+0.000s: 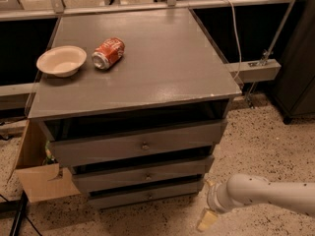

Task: Open bottom drawer

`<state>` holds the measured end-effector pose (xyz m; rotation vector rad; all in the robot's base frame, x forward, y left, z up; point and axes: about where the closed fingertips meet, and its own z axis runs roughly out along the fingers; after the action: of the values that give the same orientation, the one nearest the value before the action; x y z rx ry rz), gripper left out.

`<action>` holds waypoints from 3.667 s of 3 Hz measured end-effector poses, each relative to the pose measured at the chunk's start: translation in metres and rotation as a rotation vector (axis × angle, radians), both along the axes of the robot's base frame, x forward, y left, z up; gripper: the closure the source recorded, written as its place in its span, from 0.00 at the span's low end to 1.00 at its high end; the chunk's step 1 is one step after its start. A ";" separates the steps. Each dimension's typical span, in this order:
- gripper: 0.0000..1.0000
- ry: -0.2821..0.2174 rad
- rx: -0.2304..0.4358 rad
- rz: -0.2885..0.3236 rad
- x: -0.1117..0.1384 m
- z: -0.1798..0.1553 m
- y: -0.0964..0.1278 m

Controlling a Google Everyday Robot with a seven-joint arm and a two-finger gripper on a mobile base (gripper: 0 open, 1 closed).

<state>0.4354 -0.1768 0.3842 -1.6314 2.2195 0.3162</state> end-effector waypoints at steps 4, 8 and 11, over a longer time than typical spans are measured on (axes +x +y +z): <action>0.00 -0.030 0.183 0.073 0.023 -0.124 0.025; 0.00 -0.121 0.239 0.174 0.040 -0.142 0.037; 0.00 -0.204 0.060 0.313 0.064 -0.184 0.057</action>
Offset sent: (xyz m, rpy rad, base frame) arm 0.0247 0.0074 -0.1094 0.0932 -0.0138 0.0234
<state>0.4990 -0.1193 0.2000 -1.8866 1.7899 0.2804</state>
